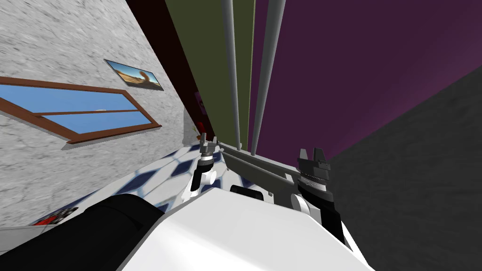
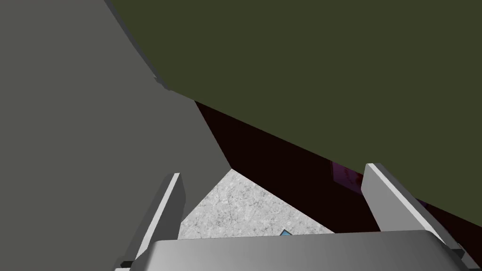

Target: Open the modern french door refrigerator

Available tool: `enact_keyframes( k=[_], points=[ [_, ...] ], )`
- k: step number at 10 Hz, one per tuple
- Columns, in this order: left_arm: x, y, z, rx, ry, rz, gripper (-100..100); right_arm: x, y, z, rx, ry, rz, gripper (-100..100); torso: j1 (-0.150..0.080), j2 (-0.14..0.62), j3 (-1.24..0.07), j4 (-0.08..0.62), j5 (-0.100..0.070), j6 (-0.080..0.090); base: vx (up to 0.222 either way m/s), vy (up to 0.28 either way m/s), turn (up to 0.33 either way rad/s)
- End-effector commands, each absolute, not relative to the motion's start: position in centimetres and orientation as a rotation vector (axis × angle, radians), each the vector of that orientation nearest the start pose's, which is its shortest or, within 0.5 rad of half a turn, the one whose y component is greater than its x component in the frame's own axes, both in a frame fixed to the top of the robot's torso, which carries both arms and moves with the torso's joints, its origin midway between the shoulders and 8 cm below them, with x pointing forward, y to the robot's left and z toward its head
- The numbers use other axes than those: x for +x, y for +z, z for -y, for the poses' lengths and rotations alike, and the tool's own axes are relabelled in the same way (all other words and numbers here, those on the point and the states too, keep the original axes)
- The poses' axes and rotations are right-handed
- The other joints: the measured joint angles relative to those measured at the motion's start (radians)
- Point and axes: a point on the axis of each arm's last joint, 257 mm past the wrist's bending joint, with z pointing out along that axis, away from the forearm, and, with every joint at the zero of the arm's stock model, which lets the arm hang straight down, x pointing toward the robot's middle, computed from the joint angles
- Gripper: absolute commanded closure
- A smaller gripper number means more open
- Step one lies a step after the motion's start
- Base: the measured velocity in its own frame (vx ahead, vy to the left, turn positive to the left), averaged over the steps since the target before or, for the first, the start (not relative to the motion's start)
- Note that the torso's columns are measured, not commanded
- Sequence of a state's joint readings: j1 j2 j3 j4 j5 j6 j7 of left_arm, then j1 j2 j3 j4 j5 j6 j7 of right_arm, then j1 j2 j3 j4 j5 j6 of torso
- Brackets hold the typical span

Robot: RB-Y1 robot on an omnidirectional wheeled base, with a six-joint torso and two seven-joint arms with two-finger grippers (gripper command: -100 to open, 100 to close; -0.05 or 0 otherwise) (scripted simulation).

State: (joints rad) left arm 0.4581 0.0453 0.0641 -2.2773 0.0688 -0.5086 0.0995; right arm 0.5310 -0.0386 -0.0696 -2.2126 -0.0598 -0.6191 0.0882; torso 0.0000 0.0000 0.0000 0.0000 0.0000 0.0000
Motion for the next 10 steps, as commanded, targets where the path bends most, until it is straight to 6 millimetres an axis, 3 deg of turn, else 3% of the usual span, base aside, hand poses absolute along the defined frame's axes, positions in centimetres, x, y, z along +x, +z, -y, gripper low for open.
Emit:
enact_keyframes(
  k=[1, 9, 10],
  points=[
    [34.13, 4.08, -29.91, -0.659, -1.401, -0.546, 0, 32.80, 0.98, 30.97, 0.605, 1.180, -0.606, 0, 0.000, 0.040, -0.082, 0.041, 0.000, 0.000, 0.000, 0.000, 0.000],
    [34.12, 4.09, -29.90, -0.658, -1.401, -0.545, 0, 32.79, 1.00, 30.96, 0.604, 1.180, -0.606, 0, 0.000, 0.618, -1.234, 0.617, 0.000, 0.000, 0.000, 0.000, 0.000],
    [34.12, 4.09, -29.90, -0.658, -1.401, -0.545, 0, 33.21, 0.59, 30.76, 0.568, 1.142, -0.643, -100, 0.000, 0.691, -1.382, 0.691, 0.000, 0.000, 0.023, 0.044, -0.042]
  ],
)
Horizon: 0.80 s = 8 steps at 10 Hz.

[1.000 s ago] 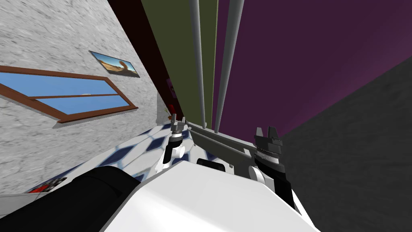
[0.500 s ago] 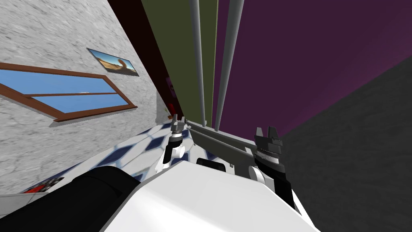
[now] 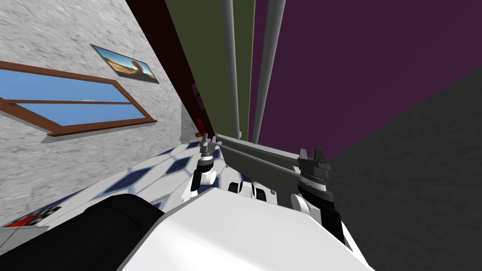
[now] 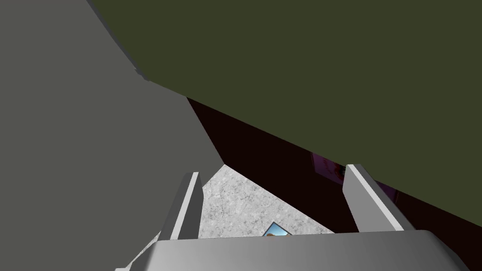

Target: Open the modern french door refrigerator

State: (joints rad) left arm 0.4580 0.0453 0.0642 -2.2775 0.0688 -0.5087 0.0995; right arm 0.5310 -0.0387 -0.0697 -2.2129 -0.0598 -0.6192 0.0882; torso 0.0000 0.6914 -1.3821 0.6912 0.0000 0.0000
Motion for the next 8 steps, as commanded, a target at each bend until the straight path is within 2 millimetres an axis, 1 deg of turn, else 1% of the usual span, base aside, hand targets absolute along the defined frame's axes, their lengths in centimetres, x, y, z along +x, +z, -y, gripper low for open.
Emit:
enact_keyframes(
  k=[1, 3, 5, 8],
  points=[
    [34.1, 4.1, -29.9, -0.659, -1.401, -0.546, 0, 33.4, 0.3, 30.7, 0.550, 1.118, -0.659, -100, 0.002, 0.033, -0.069, 0.033, 0.001, 0.000, 0.028, 0.102, -0.051],
    [34.1, 4.1, -29.9, -0.659, -1.401, -0.546, 0, 33.7, 0.0, 30.7, 0.527, 1.082, -0.677, -100, 0.005, 0.043, -0.094, 0.045, 0.001, 0.000, 0.041, 0.118, -0.029],
    [34.1, 4.1, -29.9, -0.659, -1.401, -0.546, 0, 34.3, -0.7, 30.7, 0.488, 1.020, -0.705, -100, -0.002, 0.048, -0.093, 0.047, -0.001, 0.000, 0.019, 0.099, -0.040],
    [34.1, 4.1, -29.9, -0.659, -1.401, -0.546, 0, 34.6, -1.1, 30.8, 0.451, 0.945, -0.724, -100, 0.000, 0.047, -0.094, 0.047, 0.000, 0.000, 0.020, 0.096, -0.033]
  ],
)
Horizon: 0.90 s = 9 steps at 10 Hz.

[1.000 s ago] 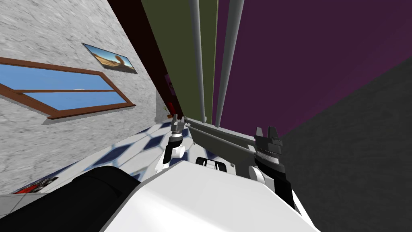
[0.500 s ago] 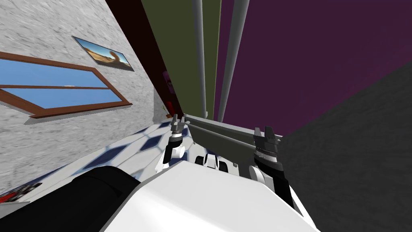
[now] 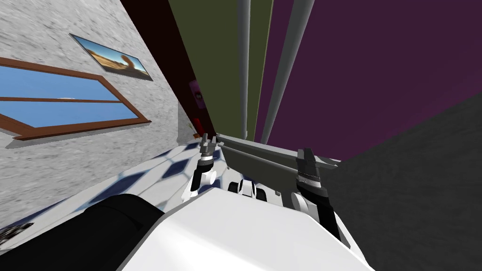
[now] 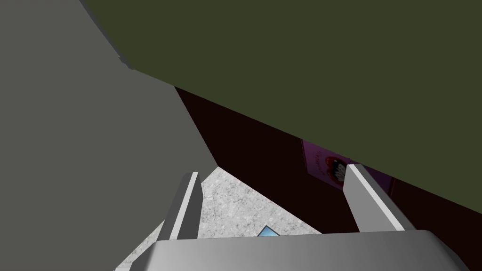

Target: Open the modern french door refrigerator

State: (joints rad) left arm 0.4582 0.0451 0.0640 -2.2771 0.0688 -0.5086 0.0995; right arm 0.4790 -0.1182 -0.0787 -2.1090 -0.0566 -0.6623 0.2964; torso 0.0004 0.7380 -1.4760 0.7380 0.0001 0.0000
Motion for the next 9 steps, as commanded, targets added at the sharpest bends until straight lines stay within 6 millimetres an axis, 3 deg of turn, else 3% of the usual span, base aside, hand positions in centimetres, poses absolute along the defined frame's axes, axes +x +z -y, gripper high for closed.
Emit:
enact_keyframes(
  k=[1, 9],
  points=[
    [34.1, 4.1, -29.9, -0.659, -1.401, -0.546, 0, 35.0, -1.6, 30.9, 0.433, 0.914, -0.735, -100, -0.001, 0.000, 0.000, 0.000, 0.000, 0.000, 0.016, 0.105, -0.035],
    [34.1, 4.1, -29.9, -0.659, -1.401, -0.546, 0, 36.1, -3.1, 31.4, 0.333, 0.704, -0.778, -100, 0.002, -0.001, 0.000, 0.000, 0.001, 0.000, 0.025, 0.097, -0.033]
  ],
)
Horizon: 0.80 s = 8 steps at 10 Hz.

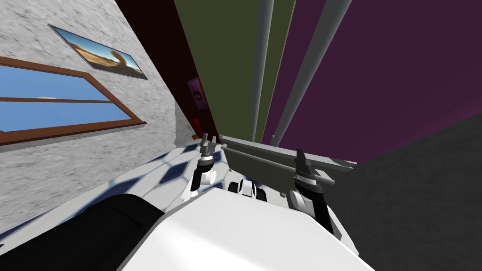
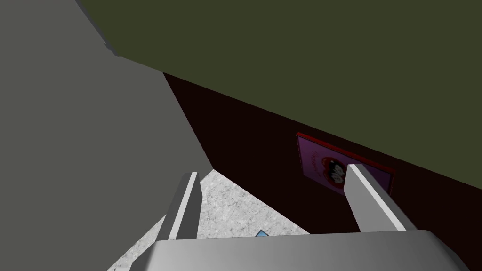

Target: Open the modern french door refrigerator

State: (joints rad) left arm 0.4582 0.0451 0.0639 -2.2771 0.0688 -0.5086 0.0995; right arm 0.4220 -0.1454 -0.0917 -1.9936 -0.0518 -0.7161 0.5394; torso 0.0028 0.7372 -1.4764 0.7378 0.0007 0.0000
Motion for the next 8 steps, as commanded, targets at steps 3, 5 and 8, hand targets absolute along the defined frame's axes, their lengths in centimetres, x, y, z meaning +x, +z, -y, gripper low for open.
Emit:
enact_keyframes(
  k=[3, 5, 8],
  points=[
    [34.1, 4.1, -29.9, -0.659, -1.401, -0.546, 0, 36.4, -3.7, 31.6, 0.297, 0.626, -0.790, -100, -0.004, 0.001, 0.001, 0.000, -0.001, 0.000, 0.017, 0.082, -0.026],
    [34.1, 4.1, -29.9, -0.659, -1.401, -0.546, 0, 36.8, -4.3, 31.8, 0.273, 0.574, -0.798, -100, -0.004, 0.001, 0.000, 0.000, -0.001, 0.000, 0.020, 0.081, -0.023],
    [34.1, 4.1, -29.9, -0.659, -1.401, -0.546, 0, 37.1, -4.9, 32.1, 0.239, 0.497, -0.808, -100, -0.005, 0.001, 0.001, 0.000, -0.001, 0.000, 0.019, 0.088, -0.023]
  ],
)
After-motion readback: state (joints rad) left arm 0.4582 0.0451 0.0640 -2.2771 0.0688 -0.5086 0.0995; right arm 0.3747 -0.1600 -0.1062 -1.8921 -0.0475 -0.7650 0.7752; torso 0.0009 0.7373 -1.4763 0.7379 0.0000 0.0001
